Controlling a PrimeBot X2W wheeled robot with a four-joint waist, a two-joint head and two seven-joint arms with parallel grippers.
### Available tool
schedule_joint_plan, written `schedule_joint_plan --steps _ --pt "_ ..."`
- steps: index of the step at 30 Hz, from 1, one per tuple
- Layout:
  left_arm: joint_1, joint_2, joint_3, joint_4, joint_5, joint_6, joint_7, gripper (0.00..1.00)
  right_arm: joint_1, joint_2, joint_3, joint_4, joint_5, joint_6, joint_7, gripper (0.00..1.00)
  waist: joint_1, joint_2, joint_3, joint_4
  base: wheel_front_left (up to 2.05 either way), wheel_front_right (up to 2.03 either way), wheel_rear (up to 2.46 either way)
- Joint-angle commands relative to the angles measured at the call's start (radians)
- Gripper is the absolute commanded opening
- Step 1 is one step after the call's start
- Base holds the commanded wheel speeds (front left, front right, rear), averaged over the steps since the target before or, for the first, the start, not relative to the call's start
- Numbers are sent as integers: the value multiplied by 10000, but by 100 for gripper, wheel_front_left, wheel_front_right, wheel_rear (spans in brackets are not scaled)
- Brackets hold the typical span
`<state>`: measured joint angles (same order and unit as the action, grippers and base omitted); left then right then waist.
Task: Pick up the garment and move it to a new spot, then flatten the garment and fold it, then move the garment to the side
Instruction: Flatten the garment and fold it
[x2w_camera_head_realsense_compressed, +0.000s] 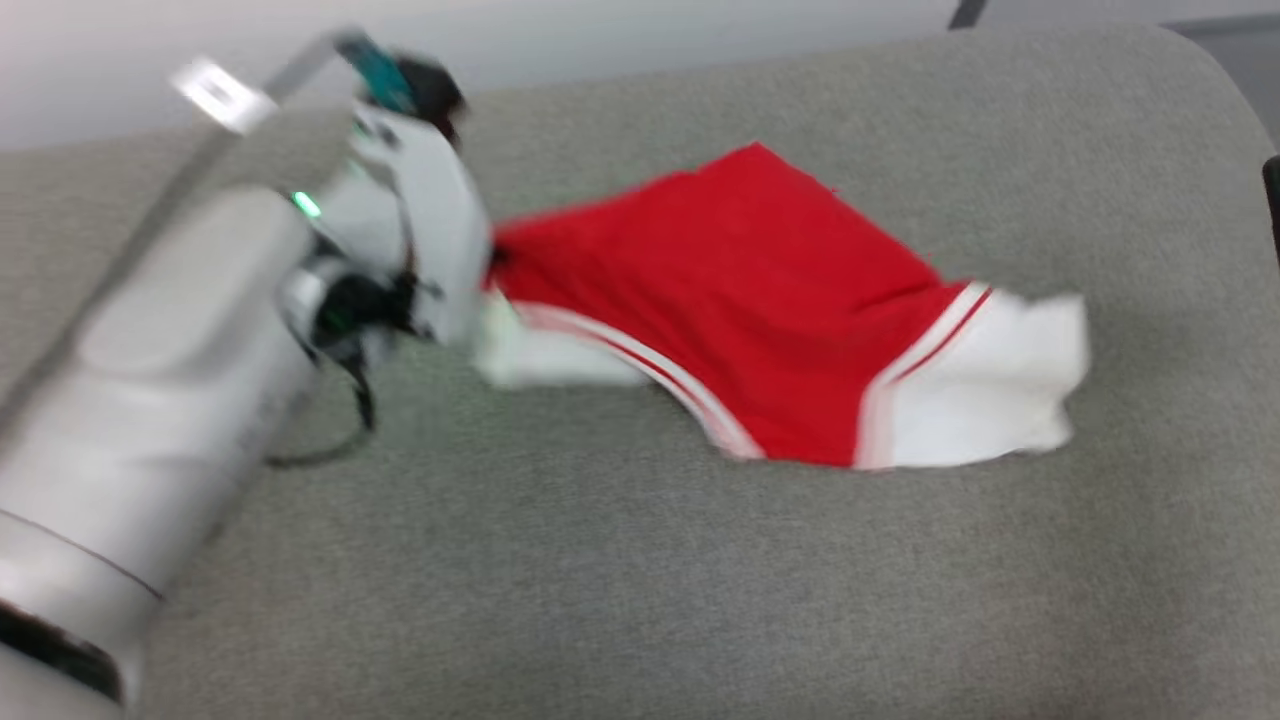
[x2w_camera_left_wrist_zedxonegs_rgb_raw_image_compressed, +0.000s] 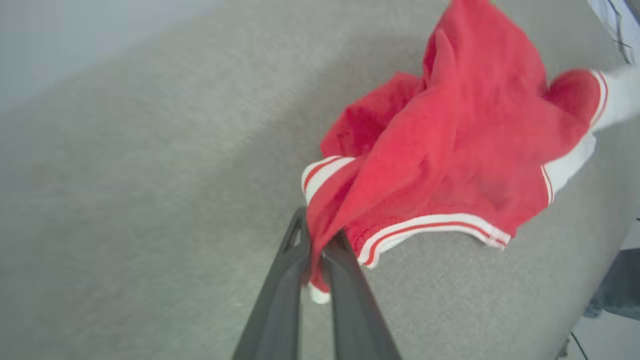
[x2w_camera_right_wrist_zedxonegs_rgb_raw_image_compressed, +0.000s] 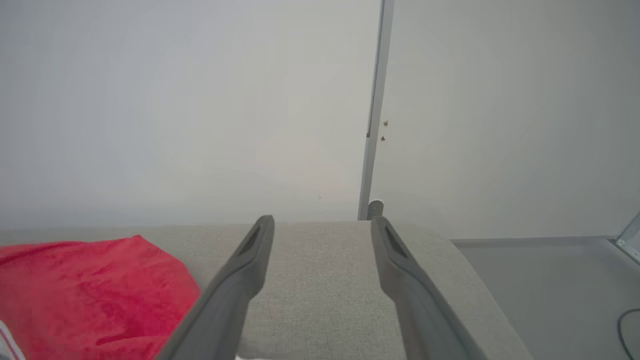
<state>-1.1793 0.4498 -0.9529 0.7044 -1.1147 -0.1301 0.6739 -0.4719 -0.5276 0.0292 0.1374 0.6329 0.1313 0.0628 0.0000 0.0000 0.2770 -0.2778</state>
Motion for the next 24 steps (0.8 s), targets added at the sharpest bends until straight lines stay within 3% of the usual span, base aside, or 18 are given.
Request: schedule_joint_plan --steps 1,3,6,13,18,19,20,21,22,24 --pt "-169 64 28 -40 129 61 -114 0 127 45 -25 -82 -70 -10 29 100 0 0 -277 255 0 0 0" --pt "-582 177 -44 -215 555 97 -452 0 151 77 -19 -156 -86 -10 105 100 0 0 -317 282 0 0 0" --pt "-628 -361 -136 -611 663 96 -786 0 245 103 -50 -266 -100 -10 194 100 0 0 -362 334 0 0 0" --pt "633 -1451 -1331 -1715 270 11 -23 0 304 138 -100 -595 -135 -10 420 100 0 0 -218 268 0 0 0" --pt "1289 -1220 -1681 -1742 344 5 -250 0 389 175 -230 -785 -177 -10 503 100 0 0 -76 229 0 0 0" --pt "1315 -1163 -1670 -1737 290 3 -255 7 396 182 -259 -813 -185 -10 511 100 0 0 -67 232 0 0 0" --pt "1322 -1111 -1589 -1764 144 1 -247 56 426 182 -300 -843 -185 -10 535 100 0 0 -74 245 0 0 0" --pt "1303 -1060 -1498 -1827 -14 -2 -163 89 477 179 -345 -859 -192 -10 553 100 0 0 -92 266 0 0 0" --pt "1254 -977 -1373 -1923 -219 -4 -77 100 537 177 -397 -861 -191 -10 583 100 0 0 -120 298 0 0 0" --pt "1078 -750 -1065 -2151 -658 -4 155 100 595 177 -469 -866 -183 -10 607 100 0 0 -161 369 0 0 0"
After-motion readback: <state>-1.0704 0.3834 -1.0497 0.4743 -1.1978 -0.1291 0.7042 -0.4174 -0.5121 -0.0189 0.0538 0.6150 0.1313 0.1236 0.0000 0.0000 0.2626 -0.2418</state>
